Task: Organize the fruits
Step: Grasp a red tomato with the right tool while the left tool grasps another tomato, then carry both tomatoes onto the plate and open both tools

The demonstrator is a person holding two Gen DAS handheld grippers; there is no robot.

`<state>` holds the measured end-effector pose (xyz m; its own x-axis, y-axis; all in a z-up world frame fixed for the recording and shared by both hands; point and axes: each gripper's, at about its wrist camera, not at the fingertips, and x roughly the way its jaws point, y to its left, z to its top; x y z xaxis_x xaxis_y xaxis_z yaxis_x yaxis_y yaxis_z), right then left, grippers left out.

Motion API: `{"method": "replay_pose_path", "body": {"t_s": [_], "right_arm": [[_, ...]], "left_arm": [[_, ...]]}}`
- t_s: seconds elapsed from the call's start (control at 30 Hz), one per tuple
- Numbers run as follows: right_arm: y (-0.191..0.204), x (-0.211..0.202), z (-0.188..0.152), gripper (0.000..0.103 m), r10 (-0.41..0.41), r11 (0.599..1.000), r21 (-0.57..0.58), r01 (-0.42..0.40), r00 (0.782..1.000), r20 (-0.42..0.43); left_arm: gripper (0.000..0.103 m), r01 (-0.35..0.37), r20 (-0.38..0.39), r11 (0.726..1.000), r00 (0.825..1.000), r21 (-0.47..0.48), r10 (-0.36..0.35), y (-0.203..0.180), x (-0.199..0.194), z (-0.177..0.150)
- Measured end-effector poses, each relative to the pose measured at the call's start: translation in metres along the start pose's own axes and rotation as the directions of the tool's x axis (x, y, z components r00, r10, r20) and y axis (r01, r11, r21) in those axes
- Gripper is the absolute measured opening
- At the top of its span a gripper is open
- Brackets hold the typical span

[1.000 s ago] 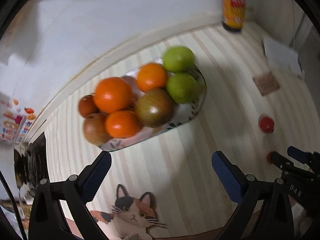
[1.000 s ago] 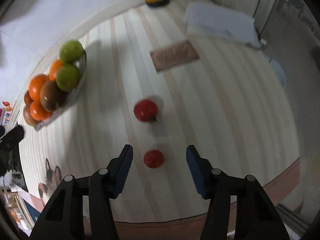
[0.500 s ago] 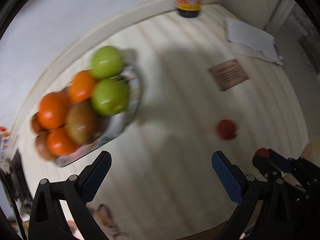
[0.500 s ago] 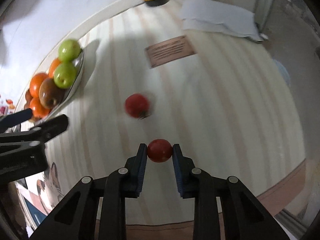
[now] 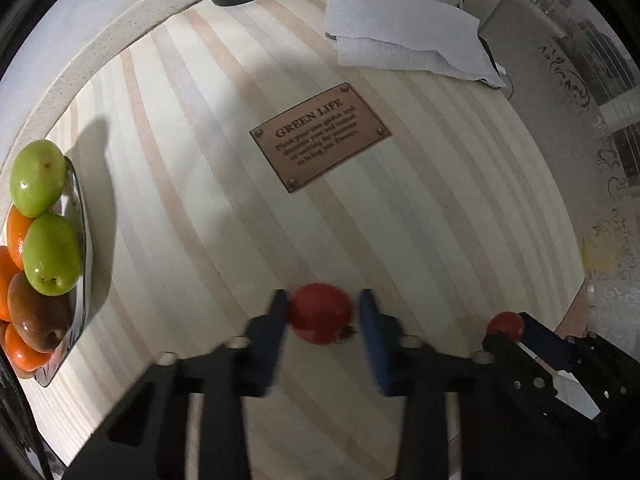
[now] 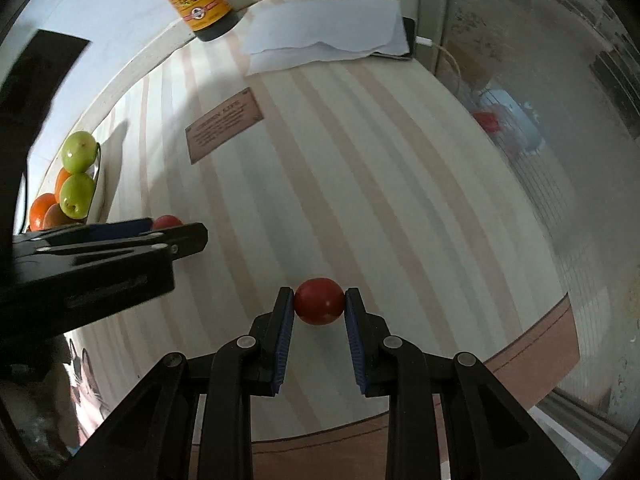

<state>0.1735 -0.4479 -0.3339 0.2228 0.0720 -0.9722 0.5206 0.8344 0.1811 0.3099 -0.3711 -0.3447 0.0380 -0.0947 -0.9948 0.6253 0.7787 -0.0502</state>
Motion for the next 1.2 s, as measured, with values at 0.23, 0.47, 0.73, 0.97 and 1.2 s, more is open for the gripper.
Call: {"method": "replay_pose_path", "body": {"t_s": [0.23, 0.47, 0.73, 0.97, 1.2], "right_arm": [[0.008, -0.007, -0.002, 0.028, 0.031, 0.999, -0.022, -0.031, 1.000, 0.003], [0.046, 0.002, -0.016, 0.028, 0.132, 0.985, -0.101, -0.136, 0.990, -0.046], [0.091, 0.018, -0.036, 0.028, 0.170, 0.957, -0.217, -0.194, 0.977, -0.125], [0.118, 0.028, -0.039, 0.028, 0.167, 0.939, -0.276, -0.205, 0.974, -0.154], [0.149, 0.029, -0.025, 0.028, 0.211, 0.920, -0.302, -0.251, 0.964, -0.159]], "left_arm": [[0.030, 0.018, 0.026, 0.999, 1.000, -0.049, -0.016, 0.027, -0.018, -0.023], [0.030, 0.063, -0.006, 0.976, 0.998, -0.207, -0.066, 0.086, -0.031, -0.067], [0.030, 0.071, -0.015, 0.932, 0.997, -0.354, -0.081, 0.139, -0.029, -0.109], [0.030, 0.088, -0.012, 0.888, 0.994, -0.452, -0.105, 0.170, -0.025, -0.132], [0.030, 0.121, 0.083, 0.842, 0.992, -0.526, -0.091, 0.215, -0.067, -0.161]]}}
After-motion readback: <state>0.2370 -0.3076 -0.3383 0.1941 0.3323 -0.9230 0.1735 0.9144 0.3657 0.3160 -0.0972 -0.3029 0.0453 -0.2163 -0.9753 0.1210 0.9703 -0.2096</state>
